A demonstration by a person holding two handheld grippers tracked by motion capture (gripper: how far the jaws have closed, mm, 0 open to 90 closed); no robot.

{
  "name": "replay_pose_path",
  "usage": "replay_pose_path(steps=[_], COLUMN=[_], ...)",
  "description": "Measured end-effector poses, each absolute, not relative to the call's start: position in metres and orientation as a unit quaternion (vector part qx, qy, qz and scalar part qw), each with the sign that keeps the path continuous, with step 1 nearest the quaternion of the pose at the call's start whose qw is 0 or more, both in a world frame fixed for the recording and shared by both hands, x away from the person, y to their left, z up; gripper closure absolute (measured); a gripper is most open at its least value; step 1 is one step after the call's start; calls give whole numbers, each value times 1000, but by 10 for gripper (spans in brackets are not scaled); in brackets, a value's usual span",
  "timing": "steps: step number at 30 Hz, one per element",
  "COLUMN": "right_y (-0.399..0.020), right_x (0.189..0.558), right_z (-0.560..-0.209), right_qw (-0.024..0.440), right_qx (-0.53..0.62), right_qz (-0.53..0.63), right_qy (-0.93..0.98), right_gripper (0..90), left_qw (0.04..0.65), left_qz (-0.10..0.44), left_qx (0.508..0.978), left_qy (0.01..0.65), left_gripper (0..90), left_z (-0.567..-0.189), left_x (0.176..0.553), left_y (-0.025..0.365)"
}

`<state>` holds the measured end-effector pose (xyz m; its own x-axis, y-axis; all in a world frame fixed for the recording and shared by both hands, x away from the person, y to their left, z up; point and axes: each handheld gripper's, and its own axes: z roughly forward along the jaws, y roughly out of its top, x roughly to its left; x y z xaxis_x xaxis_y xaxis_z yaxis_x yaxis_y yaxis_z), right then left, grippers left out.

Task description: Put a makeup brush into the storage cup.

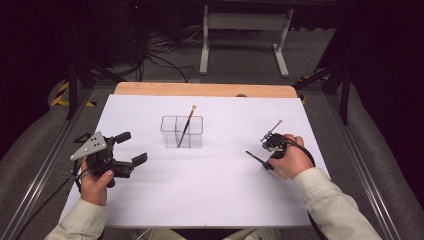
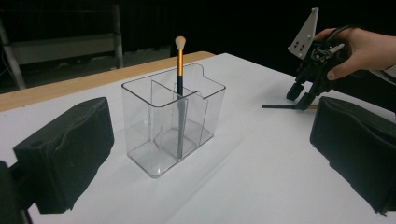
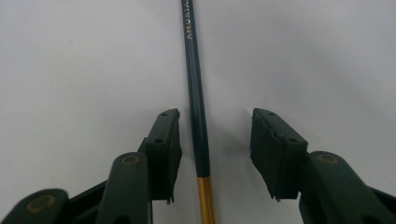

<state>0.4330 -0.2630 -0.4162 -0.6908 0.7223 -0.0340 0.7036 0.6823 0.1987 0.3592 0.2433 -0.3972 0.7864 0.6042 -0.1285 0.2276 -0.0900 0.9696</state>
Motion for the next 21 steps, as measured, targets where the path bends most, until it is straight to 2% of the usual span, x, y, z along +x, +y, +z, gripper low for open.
replay_pose_path(steps=[10,18,19,21], right_y=[-259,-256,-255,-253], right_x=[435,434,434,435], right_z=[-417,-417,-417,-417], right_qw=[50,46,44,41], right_qx=[387,377,376,371], right_qz=[77,76,72,69], right_qy=[917,922,923,925], right_gripper=[620,772,822,832], left_qw=[617,612,612,612], left_qz=[152,153,150,146], left_qx=[719,725,726,725], left_qy=[282,276,275,280], left_gripper=[25,52,50,37], left_z=[-396,-395,-395,-395], left_x=[358,357,358,359], left_y=[242,238,238,238])
